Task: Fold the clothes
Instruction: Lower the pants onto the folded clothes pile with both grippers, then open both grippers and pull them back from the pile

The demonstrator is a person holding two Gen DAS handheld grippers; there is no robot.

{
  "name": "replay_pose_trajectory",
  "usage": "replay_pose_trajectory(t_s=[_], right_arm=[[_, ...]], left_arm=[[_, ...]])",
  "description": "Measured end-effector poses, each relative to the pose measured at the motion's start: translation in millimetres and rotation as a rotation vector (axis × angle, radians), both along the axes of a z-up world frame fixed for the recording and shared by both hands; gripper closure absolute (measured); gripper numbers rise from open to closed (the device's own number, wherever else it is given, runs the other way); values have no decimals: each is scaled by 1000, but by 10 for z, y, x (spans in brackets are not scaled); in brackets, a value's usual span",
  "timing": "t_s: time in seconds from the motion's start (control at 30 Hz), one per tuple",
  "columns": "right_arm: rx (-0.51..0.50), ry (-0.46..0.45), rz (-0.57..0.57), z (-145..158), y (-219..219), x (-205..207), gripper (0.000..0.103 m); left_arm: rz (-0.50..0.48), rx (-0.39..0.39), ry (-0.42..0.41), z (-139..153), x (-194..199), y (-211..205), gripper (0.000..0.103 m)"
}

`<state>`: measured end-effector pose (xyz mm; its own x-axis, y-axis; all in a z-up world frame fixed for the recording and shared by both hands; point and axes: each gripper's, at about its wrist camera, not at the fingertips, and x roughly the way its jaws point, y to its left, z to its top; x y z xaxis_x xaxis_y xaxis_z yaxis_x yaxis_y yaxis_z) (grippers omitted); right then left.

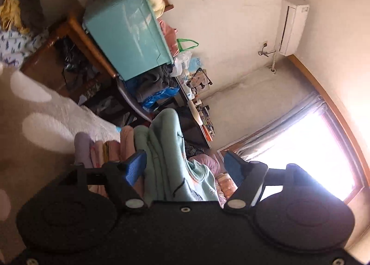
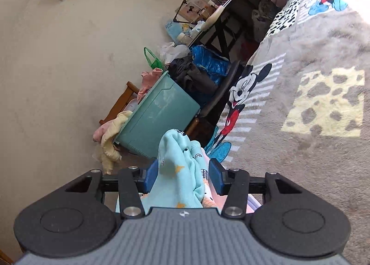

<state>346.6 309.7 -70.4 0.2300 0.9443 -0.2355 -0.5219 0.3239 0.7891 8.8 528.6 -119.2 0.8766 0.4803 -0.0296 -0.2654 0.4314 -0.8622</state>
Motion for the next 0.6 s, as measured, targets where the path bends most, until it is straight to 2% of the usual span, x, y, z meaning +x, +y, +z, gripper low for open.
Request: replay_pose_trajectory(t_s=[0.03,0.07,0.2,0.27,0.3,0.37,0.47,0.53,0.6], right_arm=[[-33,-32,-13,61,-47,-58,40],[-64,-57,-20,118,-106,-121,34],[-208,-140,-35,310,-275,-424,22],[-274,-187,-53,398,-345,-584,6],[-311,-213,-64,440,-377,-663,4],[-368,-248,-75,492,-419,-777,1],[-461,-295,-83,584,-449,-972,1],[-504,-317,-84,635,-448,-1082,1],[-554,-348,-81,699,-448,-1233,1]], left_arm=[[10,24,21,58,-3,-30,16],[21,44,44,117,2,-51,14],[17,73,103,275,-26,-133,2],[-16,73,147,351,-60,-177,1],[-26,86,185,406,-82,-223,0],[-27,142,285,514,-97,-354,0],[2,275,513,651,-40,-648,0],[42,353,631,698,-4,-855,0],[60,368,708,743,22,-1004,0]])
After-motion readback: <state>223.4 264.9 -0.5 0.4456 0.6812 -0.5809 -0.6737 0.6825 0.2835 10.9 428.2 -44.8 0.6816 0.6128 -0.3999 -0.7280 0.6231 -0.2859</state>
